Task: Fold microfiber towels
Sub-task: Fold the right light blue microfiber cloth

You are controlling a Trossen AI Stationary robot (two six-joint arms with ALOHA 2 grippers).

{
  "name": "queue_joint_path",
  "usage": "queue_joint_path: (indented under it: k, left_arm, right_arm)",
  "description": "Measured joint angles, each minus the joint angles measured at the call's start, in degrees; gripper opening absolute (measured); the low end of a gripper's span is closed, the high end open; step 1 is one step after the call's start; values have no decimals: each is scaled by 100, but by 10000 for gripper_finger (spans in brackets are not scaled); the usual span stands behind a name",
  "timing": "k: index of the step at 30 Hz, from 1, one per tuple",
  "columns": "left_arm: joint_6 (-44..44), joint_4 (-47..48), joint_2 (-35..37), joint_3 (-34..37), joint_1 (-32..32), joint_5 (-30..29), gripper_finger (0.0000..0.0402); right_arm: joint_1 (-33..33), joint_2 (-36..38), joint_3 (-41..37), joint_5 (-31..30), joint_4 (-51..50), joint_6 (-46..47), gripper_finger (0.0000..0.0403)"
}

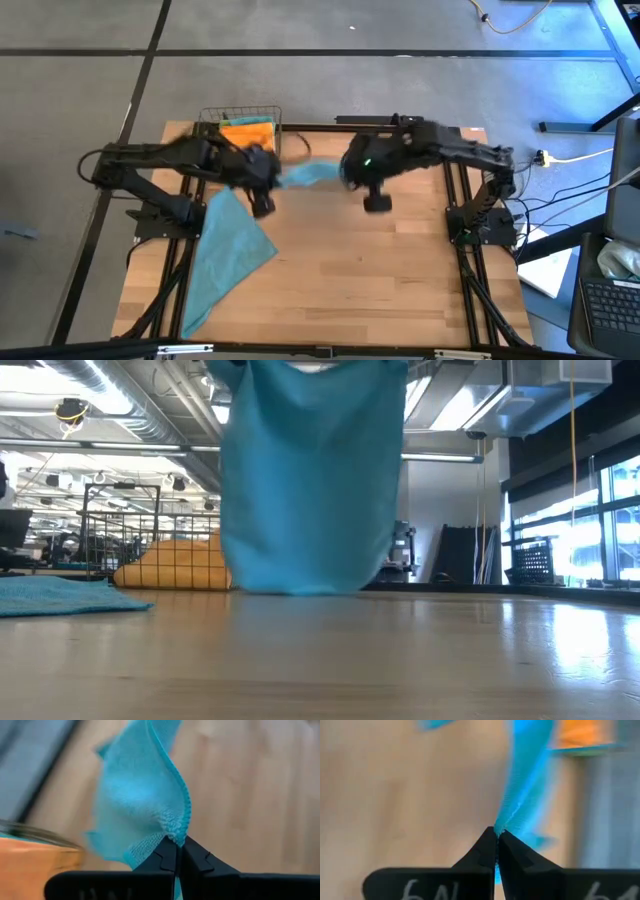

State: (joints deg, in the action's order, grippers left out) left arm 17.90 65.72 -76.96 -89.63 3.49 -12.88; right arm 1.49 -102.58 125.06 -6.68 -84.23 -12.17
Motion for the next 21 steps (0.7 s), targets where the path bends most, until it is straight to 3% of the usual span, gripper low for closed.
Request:
queue_joint_path:
  k: [5,9,12,14,21]
  left_arm:
    - [413,-44,-550,193,718,329,0]
    - [733,-103,-996,452,1214,595,0]
    - [753,-127,-1228,512,1505,861,0]
    - [730,-100,-1278,514,1590,874,0]
    - [407,287,-882,514,1076,296,0]
  right_arm:
    - [365,-7,-1463,1912,541,179,12]
    - [729,-13,-2516,2822,1153,569,12]
    - [849,-15,-2825,3211,1349,857,12]
    - [807,26,-2828,2986,1301,899,12]
    - [412,401,-2181,351,899,628,12]
